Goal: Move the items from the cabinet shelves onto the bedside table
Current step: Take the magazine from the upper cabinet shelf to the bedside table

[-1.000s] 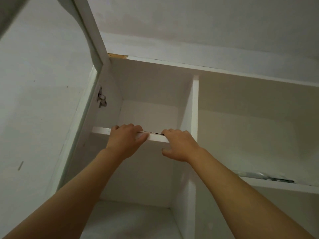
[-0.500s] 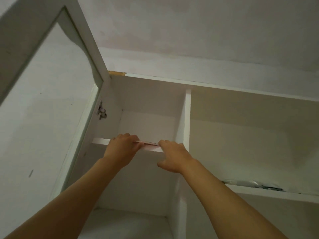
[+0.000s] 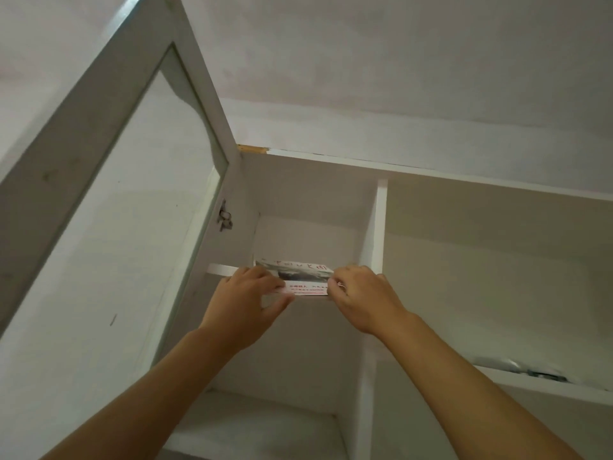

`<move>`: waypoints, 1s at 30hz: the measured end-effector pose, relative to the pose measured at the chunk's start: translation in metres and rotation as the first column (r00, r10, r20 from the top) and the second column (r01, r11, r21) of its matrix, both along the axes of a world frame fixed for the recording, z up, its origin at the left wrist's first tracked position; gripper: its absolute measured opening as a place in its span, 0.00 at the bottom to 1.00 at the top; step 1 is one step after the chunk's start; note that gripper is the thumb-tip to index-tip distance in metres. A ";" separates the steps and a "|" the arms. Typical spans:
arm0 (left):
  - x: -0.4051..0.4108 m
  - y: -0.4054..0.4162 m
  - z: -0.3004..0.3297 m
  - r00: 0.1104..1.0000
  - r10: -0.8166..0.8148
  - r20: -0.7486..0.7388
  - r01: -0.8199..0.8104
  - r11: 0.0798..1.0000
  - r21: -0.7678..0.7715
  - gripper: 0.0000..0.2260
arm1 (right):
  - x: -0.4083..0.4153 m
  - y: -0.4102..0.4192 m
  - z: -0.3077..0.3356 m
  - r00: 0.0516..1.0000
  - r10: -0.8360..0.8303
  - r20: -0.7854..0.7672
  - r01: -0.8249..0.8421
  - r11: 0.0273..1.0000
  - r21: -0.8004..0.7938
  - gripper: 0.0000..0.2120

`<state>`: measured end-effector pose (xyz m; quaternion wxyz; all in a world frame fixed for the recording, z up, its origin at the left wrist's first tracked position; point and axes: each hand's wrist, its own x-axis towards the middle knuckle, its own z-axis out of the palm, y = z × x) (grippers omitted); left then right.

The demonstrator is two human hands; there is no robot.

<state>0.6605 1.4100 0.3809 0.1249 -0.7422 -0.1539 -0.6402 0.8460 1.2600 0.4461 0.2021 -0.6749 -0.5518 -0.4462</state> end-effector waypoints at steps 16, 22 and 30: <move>0.009 0.011 0.012 0.995 -0.084 -0.049 0.065 0.948 -0.313 0.20 | 0.022 0.004 -0.011 0.991 0.073 -0.112 -0.083 0.993 -0.083 0.25; 0.022 0.014 0.005 0.990 -0.137 -0.039 0.116 0.937 -0.330 0.25 | 0.024 0.018 -0.002 0.986 -0.062 -0.155 0.044 0.992 -0.116 0.32; 0.018 0.032 -0.007 0.990 -0.138 0.010 0.127 0.882 -0.454 0.28 | 0.030 0.030 -0.013 0.988 -0.057 -0.146 0.051 0.998 -0.046 0.39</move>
